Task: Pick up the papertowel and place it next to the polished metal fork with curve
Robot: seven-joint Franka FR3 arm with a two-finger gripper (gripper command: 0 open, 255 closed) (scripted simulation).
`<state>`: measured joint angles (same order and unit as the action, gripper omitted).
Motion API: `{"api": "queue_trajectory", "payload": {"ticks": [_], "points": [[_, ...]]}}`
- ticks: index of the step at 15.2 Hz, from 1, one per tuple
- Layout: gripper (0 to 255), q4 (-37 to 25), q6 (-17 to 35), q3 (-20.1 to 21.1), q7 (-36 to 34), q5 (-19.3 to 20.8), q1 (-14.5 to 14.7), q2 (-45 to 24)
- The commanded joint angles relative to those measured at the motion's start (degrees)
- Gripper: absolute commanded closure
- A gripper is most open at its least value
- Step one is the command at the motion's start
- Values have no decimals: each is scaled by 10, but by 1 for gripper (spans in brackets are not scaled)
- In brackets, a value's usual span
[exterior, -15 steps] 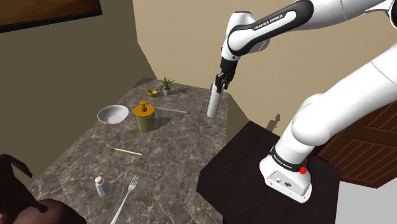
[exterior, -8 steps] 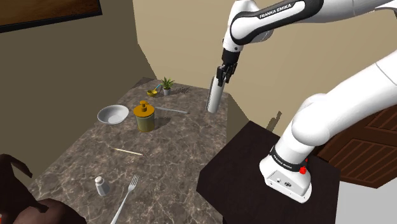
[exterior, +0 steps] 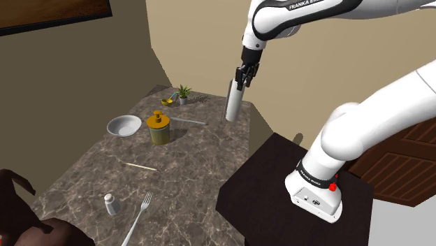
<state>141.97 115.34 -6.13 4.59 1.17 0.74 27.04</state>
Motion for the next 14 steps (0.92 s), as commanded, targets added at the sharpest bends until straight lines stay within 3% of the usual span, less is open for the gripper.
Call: {"api": "queue_trajectory", "payload": {"ticks": [1,14], "points": [[255,1,1,21,-28,-10,13,1],[255,-55,14,159,-211,-67,93,-61]]}}
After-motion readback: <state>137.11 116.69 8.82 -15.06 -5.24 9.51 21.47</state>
